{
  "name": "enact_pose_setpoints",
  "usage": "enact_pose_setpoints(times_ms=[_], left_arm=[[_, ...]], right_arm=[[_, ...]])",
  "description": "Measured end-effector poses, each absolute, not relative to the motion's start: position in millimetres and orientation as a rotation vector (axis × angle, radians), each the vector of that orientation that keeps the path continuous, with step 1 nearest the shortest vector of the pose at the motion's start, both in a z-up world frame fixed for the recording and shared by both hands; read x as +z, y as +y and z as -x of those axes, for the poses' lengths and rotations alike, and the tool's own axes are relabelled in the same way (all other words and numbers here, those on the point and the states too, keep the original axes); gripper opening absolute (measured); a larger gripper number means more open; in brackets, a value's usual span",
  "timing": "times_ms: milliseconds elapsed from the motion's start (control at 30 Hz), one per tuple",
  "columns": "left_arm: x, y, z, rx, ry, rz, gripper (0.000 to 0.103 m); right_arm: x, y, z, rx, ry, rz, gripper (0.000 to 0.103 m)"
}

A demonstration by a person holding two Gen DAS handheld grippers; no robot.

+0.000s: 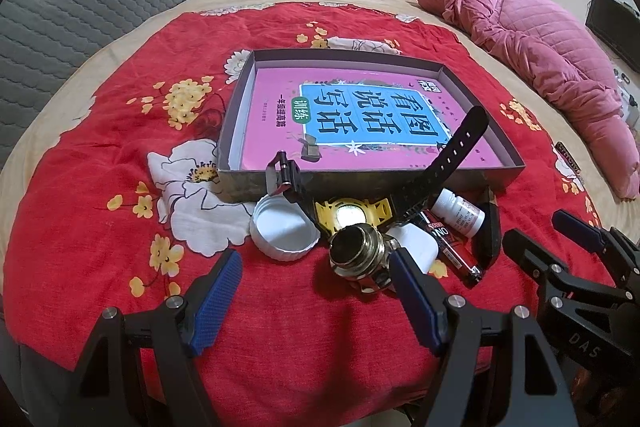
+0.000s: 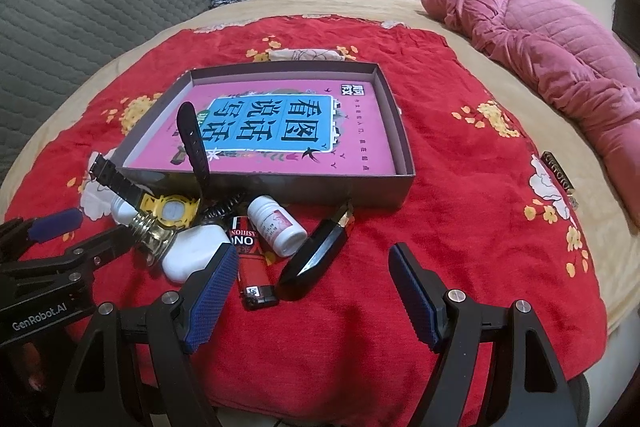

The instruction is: Organize rigid objects

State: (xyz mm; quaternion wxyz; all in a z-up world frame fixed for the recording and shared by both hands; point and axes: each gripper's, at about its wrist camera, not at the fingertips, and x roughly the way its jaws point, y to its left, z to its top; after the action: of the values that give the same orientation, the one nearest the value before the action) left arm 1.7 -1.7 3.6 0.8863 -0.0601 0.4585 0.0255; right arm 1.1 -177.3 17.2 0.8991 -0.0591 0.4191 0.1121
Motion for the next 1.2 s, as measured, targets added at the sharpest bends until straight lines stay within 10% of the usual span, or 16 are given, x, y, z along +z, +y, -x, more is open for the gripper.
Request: enact_pose_setpoints(times_ms=[1200], left_arm=[[-2.6,-8.8,-1.8,-0.018,0.994,0.136,0.075]], right_arm=[[13.7,-183.6,-4.0,0.222,0.879,0.094,0.078]])
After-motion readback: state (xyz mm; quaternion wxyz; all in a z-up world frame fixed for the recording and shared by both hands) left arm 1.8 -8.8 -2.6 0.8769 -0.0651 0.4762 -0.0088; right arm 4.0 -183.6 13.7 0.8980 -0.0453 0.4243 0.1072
